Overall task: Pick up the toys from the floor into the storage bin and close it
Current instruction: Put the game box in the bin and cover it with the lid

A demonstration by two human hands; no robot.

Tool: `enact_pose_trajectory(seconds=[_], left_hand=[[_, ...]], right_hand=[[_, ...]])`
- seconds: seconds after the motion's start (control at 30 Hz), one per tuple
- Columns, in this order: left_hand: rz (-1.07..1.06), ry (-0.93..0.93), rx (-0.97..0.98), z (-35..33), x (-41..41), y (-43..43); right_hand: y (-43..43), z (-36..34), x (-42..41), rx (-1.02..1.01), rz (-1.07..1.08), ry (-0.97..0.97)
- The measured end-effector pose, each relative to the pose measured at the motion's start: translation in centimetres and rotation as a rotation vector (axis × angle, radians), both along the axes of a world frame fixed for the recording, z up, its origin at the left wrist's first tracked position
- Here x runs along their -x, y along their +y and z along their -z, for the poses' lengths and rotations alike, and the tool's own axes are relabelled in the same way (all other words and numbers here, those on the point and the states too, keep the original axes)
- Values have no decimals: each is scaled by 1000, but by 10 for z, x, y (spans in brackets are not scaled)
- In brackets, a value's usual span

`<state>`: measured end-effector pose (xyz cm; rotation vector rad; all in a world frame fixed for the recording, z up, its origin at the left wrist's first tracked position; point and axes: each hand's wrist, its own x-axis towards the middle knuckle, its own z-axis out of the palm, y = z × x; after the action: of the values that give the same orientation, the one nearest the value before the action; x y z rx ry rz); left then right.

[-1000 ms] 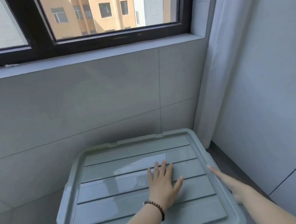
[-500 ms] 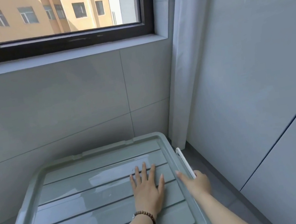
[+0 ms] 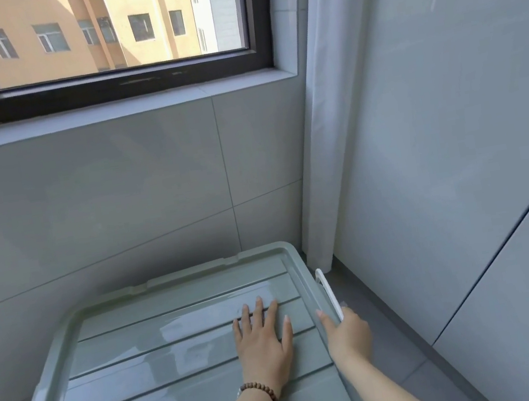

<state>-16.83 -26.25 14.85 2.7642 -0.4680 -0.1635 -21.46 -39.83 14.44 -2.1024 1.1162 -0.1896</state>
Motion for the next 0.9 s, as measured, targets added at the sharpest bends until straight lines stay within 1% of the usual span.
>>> enact_pose_trajectory(seconds=[0.1,0.17,0.23,0.3,0.4,0.57,0.7,0.73,0.8,0.83,0.9], left_hand=[[112,-114,-41,0,-17,16],[171,-179,-33,3,-27,28],[179,-173,11,6,-28,34],[204,-119,30,8,-26,35],[203,-151,26,10,-26,33],[185,-135,17,8,-28,32],[204,-90,76,3,-29,37],[209,-70,99,1,-31,43],[200,-54,109,-2,-35,67],[168,-68,99,-3,-38,88],[52,-111,73,-8,-44,142]], right_hand=[[-3,1,0,-11,-48,5],[-13,2,-7,-69,-124,29],[-24,2,-19,-186,-204,7],[-32,1,-33,-294,-253,-53],[-37,2,-44,-336,-271,-128],[-31,5,-47,-250,-316,-168],[-30,6,-48,-158,-323,-54],[-28,6,-48,-108,-324,-23],[-21,3,-51,45,-316,1],[-12,-4,-53,123,-323,-11],[12,-19,-62,192,-374,-38]])
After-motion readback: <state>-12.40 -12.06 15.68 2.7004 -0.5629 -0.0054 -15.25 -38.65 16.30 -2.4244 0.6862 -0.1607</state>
